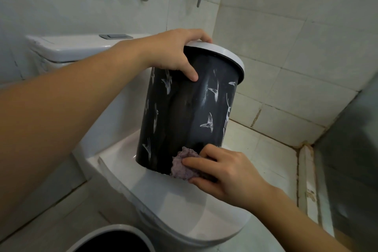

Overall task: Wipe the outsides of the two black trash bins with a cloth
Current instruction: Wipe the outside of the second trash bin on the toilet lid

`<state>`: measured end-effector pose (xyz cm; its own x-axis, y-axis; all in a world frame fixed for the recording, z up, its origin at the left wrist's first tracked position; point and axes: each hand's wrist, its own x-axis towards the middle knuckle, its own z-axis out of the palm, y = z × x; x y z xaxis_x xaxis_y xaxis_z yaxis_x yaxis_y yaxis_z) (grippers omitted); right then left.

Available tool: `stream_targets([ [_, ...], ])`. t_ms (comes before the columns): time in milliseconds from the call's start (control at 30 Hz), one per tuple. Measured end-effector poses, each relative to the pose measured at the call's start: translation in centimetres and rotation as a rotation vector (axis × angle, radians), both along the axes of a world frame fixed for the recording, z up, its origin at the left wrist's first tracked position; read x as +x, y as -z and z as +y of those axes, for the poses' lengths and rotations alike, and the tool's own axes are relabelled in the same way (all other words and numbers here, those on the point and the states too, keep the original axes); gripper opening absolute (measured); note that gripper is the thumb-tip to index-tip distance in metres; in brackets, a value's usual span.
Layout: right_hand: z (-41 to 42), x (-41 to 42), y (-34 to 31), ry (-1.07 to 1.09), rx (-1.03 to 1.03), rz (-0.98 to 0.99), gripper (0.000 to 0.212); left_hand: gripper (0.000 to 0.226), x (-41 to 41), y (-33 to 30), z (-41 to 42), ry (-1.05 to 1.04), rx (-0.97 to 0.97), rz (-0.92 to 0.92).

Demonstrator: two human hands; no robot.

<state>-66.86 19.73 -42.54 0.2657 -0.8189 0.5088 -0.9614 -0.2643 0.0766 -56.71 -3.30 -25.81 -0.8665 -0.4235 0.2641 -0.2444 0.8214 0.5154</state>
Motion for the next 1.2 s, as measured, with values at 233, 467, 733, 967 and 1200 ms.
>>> stream_targets([
  [233, -0.3, 0.3, -0.6, 0.006, -0.003, 0.057, 0.029, 0.076, 0.5, 0.1, 0.1, 0.022, -0.006, 0.021],
  [467, -1.0, -0.1, -2.7, 0.178, -0.147, -0.017, 0.033, 0.084, 0.1, 0.2, 0.5, 0.031, -0.035, 0.008],
  [733, -0.4, 0.4, -1.8, 0.002, 0.050, 0.129, 0.030, 0.084, 0.4, 0.0, 0.7, 0.028, -0.050, -0.001],
  [967, -1.5, -1.1, -4.2, 0.132, -0.167, 0.072, 0.032, 0.089, 0.6, 0.1, 0.9, 0.035, -0.045, 0.012],
  [1200, -1.4, -1.7, -4.5, 0.148, -0.185, 0.023, 0.035, 0.089, 0.7, 0.1, 1.1, 0.031, -0.076, -0.003],
])
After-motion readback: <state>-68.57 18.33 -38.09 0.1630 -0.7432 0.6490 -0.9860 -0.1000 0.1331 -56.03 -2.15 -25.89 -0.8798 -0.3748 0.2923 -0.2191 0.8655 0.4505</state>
